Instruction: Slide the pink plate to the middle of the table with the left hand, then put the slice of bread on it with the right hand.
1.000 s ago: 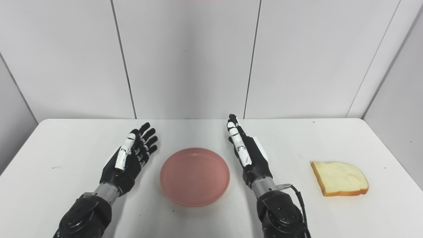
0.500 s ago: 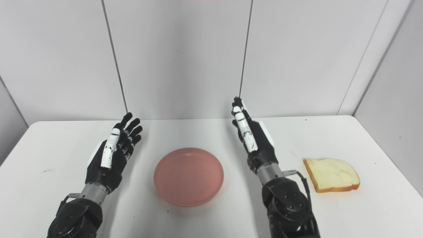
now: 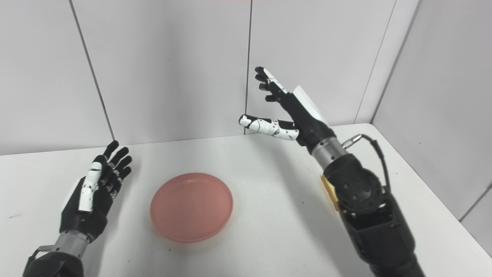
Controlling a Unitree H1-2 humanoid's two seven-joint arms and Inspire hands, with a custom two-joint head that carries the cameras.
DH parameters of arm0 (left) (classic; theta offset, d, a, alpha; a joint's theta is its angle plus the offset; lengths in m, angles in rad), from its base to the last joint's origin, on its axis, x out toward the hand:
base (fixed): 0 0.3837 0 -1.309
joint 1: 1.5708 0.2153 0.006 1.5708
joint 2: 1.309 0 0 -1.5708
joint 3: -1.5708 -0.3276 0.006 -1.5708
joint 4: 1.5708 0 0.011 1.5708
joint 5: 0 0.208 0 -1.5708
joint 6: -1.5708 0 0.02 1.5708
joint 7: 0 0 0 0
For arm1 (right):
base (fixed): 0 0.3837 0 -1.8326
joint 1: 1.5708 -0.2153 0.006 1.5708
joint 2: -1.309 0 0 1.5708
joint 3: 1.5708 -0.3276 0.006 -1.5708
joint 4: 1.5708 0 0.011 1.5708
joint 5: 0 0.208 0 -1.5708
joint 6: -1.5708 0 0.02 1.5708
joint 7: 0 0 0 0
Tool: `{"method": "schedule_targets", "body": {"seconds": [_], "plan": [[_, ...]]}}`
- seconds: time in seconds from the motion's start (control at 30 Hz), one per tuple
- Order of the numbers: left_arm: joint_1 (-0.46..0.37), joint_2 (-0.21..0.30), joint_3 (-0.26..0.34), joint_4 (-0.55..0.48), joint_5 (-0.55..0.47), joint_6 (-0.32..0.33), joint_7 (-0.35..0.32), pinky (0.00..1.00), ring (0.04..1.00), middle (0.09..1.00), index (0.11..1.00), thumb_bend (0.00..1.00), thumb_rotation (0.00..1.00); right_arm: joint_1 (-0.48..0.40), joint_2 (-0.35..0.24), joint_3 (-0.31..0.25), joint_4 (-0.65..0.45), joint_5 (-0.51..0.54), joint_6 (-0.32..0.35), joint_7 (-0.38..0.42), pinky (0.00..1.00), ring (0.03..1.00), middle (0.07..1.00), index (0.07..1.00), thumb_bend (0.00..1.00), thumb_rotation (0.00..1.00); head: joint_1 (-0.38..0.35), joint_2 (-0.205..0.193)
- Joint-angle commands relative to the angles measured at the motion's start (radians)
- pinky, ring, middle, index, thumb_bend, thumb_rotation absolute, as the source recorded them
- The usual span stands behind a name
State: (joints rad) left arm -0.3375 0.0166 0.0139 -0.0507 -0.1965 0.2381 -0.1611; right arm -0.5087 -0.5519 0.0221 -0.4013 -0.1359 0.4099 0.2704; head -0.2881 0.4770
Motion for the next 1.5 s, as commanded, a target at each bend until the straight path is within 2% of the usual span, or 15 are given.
{"method": "schedule_targets", "body": {"seconds": [0.0, 0.07, 0.17, 0.3, 0.43, 0.47, 0.57, 0.7, 0.77, 0.97, 1.1, 1.17, 1.27, 1.33, 1.47], "plan": [[-0.020, 0.017, -0.002, -0.024, -0.013, -0.051, -0.026, 0.98, 0.956, 0.957, 0.951, 0.45, 1.00, -0.043, -0.068, -0.010, -0.041, 0.009, 0.020, 0.053, 0.92, 0.970, 0.991, 0.993, 1.00, 0.59, -0.006, 0.002], [-0.018, 0.022, -0.002, -0.027, -0.015, -0.048, -0.033, 0.99, 0.958, 0.959, 0.954, 0.45, 1.00, -0.043, -0.091, -0.012, -0.048, 0.002, 0.032, 0.077, 0.92, 0.977, 0.992, 0.993, 1.00, 0.56, -0.006, 0.002], [-0.012, 0.037, 0.009, -0.042, -0.030, -0.028, -0.048, 0.97, 0.954, 0.957, 0.946, 0.45, 1.00, -0.032, -0.174, -0.018, -0.062, -0.015, 0.057, 0.159, 0.92, 0.989, 0.997, 0.997, 1.00, 0.49, -0.035, 0.010], [-0.009, 0.051, 0.013, -0.052, -0.051, -0.014, -0.060, 0.96, 0.950, 0.954, 0.943, 0.43, 1.00, -0.019, -0.238, -0.033, -0.059, -0.066, 0.059, 0.262, 0.93, 1.000, 1.000, 1.000, 1.00, 0.43, -0.048, 0.017], [-0.009, 0.062, 0.015, -0.054, -0.069, -0.011, -0.067, 0.96, 0.950, 0.953, 0.943, 0.42, 1.00, -0.017, -0.270, -0.042, -0.054, -0.151, 0.060, 0.358, 0.92, 1.000, 1.000, 1.000, 1.00, 0.43, -0.062, 0.025], [-0.009, 0.066, 0.017, -0.055, -0.077, -0.009, -0.071, 0.97, 0.955, 0.955, 0.947, 0.42, 1.00, -0.018, -0.280, -0.043, -0.049, -0.175, 0.060, 0.389, 0.94, 1.000, 1.000, 1.000, 1.00, 0.38, -0.065, 0.027], [-0.008, 0.076, 0.019, -0.059, -0.085, -0.004, -0.076, 0.97, 0.957, 0.958, 0.953, 0.42, 1.00, -0.026, -0.308, -0.039, -0.024, -0.212, 0.060, 0.475, 0.98, 1.000, 1.000, 1.000, 1.00, 0.33, -0.069, 0.030], [-0.008, 0.089, 0.020, -0.052, -0.098, -0.011, -0.086, 0.97, 0.953, 0.956, 0.948, 0.43, 1.00, -0.039, -0.344, -0.024, -0.006, -0.285, 0.060, 0.586, 0.96, 1.000, 1.000, 1.000, 1.00, 0.27, -0.081, 0.036], [-0.009, 0.093, 0.020, -0.049, -0.100, -0.015, -0.087, 0.97, 0.954, 0.954, 0.944, 0.43, 1.00, -0.042, -0.372, -0.008, 0.013, -0.291, 0.059, 0.605, 0.96, 1.000, 1.000, 1.000, 1.00, 0.26, -0.085, 0.038], [-0.009, 0.095, 0.023, -0.050, -0.103, -0.012, -0.084, 0.97, 0.955, 0.957, 0.946, 0.43, 1.00, -0.044, -0.425, 0.039, 0.046, -0.337, 0.059, 0.648, 0.94, 1.000, 1.000, 1.000, 1.00, 0.34, -0.089, 0.044], [-0.009, 0.098, 0.027, -0.056, -0.103, 0.002, -0.079, 0.97, 0.953, 0.955, 0.944, 0.44, 1.00, -0.034, -0.407, 0.018, 0.061, -0.384, 0.060, 0.710, 0.95, 1.000, 1.000, 1.000, 1.00, 0.30, -0.093, 0.045], [-0.009, 0.102, 0.027, -0.053, -0.099, -0.004, -0.081, 0.97, 0.954, 0.956, 0.944, 0.44, 1.00, -0.022, -0.407, 0.020, 0.054, -0.451, 0.060, 0.759, 0.94, 1.000, 1.000, 1.000, 1.00, 0.28, -0.099, 0.049], [-0.008, 0.106, 0.027, -0.051, -0.096, -0.008, -0.083, 0.97, 0.955, 0.957, 0.943, 0.43, 1.00, -0.012, -0.422, 0.029, 0.072, -0.479, 0.060, 0.809, 0.96, 1.000, 1.000, 1.000, 1.00, 0.29, -0.099, 0.052], [-0.007, 0.108, 0.028, -0.051, -0.096, -0.007, -0.082, 0.97, 0.955, 0.958, 0.943, 0.43, 1.00, -0.007, -0.431, 0.033, 0.085, -0.487, 0.059, 0.814, 0.98, 1.000, 1.000, 1.000, 1.00, 0.30, -0.104, 0.052], [-0.008, 0.114, 0.028, -0.047, -0.100, -0.010, -0.083, 0.97, 0.958, 0.960, 0.945, 0.43, 1.00, -0.003, -0.444, 0.044, 0.100, -0.501, 0.058, 0.809, 0.97, 1.000, 1.000, 1.000, 1.00, 0.32, -0.107, 0.054]]}}
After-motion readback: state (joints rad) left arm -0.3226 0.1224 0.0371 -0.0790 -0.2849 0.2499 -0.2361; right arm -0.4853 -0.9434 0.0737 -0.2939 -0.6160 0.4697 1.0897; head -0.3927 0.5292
